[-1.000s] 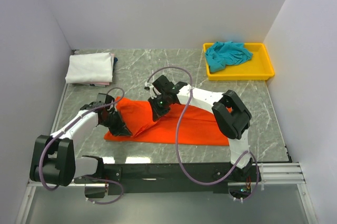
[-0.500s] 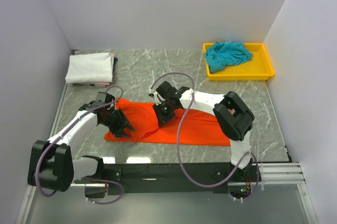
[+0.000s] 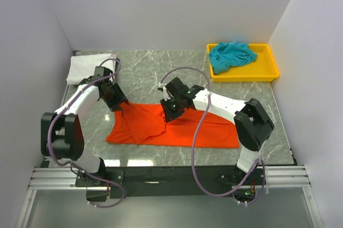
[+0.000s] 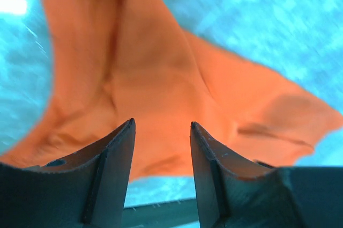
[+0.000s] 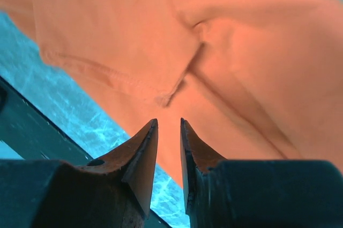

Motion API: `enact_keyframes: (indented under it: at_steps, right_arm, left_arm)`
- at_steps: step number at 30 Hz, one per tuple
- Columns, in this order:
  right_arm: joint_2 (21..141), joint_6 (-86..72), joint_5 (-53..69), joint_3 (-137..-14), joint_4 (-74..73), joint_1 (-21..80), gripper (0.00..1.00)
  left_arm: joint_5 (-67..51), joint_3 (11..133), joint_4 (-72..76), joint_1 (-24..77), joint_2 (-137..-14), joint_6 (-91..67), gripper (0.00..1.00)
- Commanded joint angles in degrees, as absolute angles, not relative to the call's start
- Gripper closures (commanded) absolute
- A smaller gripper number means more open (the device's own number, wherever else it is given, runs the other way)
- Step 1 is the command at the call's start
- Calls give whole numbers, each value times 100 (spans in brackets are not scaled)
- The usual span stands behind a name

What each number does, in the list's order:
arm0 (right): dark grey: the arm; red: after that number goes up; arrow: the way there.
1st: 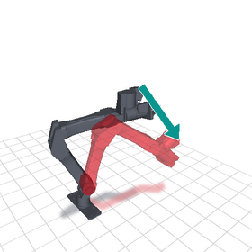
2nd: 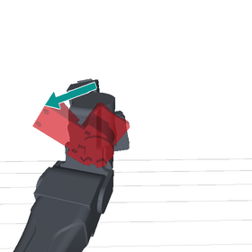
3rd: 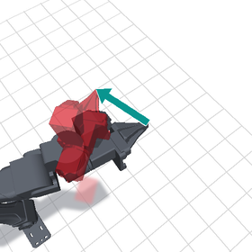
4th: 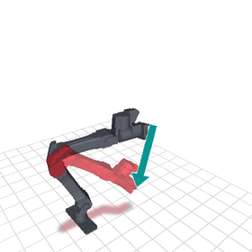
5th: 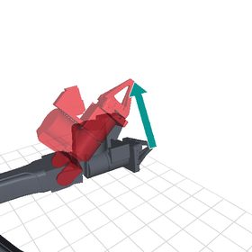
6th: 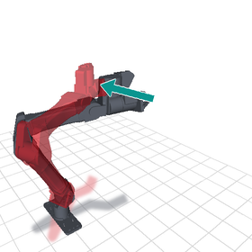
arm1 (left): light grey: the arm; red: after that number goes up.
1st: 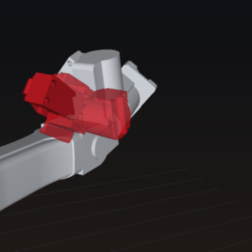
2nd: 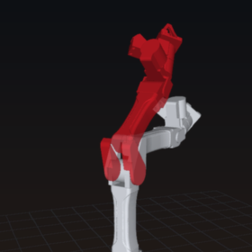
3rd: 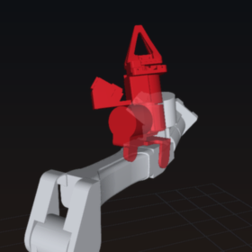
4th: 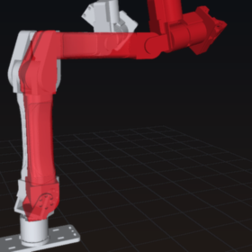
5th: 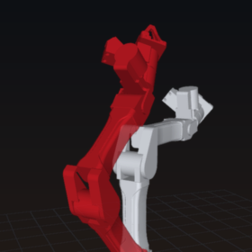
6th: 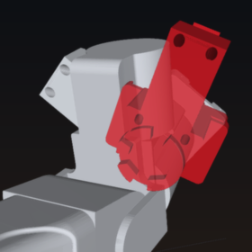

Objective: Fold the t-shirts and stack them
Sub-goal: Fold the tshirt

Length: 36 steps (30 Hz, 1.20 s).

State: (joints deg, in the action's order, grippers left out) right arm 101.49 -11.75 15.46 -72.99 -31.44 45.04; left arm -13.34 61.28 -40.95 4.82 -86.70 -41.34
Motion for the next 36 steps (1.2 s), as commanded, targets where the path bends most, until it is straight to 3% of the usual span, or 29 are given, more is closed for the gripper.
enact_keyframes:
  at_steps: [1,10,17,23,30,36]
  right_arm:
    - [9949,-1406,1433,-7550,-3103,4097,69]
    - [9449,-1731,1494,-6654,-2786,2727,69]
    - [9422,-1661,1345,-6162,-2707,2224,69]
    - [9536,-1758,1327,-5907,-2531,1960,68]
    - [9949,-1775,1152,-6082,-2856,1846,69]
    - [10177,-1828,1064,-6135,-3084,1714,69]
  left_arm:
    - [-941,6538,-3982,369,-8999,-3718,49]
    - [-791,7013,-3560,273,-9922,-3560,49]
    - [-624,7110,-3393,211,-10248,-3445,51]
    - [-589,7137,-3243,193,-10503,-3463,63]
    - [-413,7058,-3199,167,-10556,-3410,88]
    - [-290,6821,-3147,132,-10450,-3436,94]
